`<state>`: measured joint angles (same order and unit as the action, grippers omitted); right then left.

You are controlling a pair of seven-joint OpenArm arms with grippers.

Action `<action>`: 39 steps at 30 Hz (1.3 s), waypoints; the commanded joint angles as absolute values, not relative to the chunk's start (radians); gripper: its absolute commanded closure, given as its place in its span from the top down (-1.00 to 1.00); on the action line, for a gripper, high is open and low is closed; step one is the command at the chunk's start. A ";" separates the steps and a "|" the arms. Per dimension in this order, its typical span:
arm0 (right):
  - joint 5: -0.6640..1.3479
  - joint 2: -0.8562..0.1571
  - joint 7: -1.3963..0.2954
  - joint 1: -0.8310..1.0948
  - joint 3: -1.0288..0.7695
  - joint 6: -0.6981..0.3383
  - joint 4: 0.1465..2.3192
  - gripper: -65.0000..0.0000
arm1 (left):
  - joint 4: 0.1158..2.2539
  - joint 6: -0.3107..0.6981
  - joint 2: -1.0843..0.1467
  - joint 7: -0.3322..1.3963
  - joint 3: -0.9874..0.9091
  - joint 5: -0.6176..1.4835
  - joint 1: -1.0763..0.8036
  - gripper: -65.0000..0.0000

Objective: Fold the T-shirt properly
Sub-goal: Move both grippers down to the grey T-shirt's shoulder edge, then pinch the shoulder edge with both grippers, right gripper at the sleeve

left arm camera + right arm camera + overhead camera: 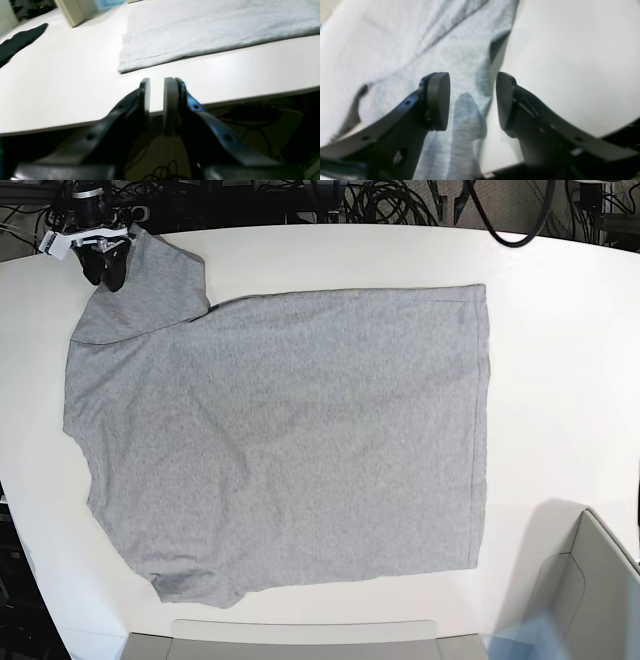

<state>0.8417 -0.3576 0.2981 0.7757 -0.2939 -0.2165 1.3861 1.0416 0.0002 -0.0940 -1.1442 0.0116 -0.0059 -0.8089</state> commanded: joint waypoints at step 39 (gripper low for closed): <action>0.829 -0.263 0.010 0.829 -0.461 -0.349 1.501 -0.08 | 1.690 -0.004 -0.430 -0.067 0.093 1.056 -0.768 -0.19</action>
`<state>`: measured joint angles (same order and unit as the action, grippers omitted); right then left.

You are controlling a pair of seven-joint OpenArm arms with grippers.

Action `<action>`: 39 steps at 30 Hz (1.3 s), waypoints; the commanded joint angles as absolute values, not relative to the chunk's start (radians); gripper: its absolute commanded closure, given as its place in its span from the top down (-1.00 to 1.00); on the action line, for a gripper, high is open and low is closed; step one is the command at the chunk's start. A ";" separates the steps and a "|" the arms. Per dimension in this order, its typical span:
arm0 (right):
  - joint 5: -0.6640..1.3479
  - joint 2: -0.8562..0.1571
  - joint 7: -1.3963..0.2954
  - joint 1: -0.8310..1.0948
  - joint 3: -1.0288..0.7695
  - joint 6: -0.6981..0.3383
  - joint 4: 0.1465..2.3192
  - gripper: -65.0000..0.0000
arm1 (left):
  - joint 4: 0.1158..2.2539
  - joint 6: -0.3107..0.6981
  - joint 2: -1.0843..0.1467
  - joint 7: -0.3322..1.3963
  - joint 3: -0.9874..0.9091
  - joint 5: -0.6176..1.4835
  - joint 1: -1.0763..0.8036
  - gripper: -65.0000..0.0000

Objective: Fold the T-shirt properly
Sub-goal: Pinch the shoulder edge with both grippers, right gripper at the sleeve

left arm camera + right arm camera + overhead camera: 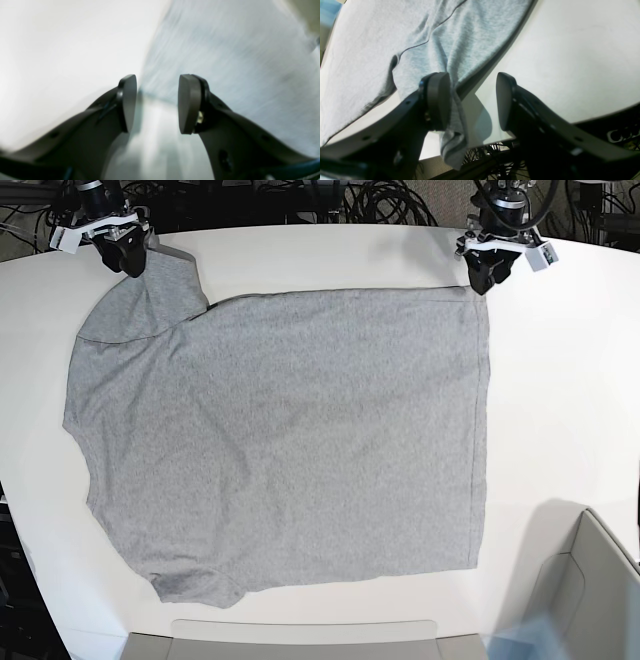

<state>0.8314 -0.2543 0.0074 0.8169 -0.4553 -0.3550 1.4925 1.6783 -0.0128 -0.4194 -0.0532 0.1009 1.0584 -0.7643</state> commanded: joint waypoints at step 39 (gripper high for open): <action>0.816 -0.134 -0.325 0.829 -0.811 -0.472 1.824 -1.00 | 1.646 -0.005 -0.433 0.163 0.131 1.055 -0.714 -1.00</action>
<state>0.8005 -0.1287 -0.3496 0.8219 -0.8082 -0.4500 1.8038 1.6451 0.0261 -0.4240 0.1349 0.1364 1.0595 -0.6983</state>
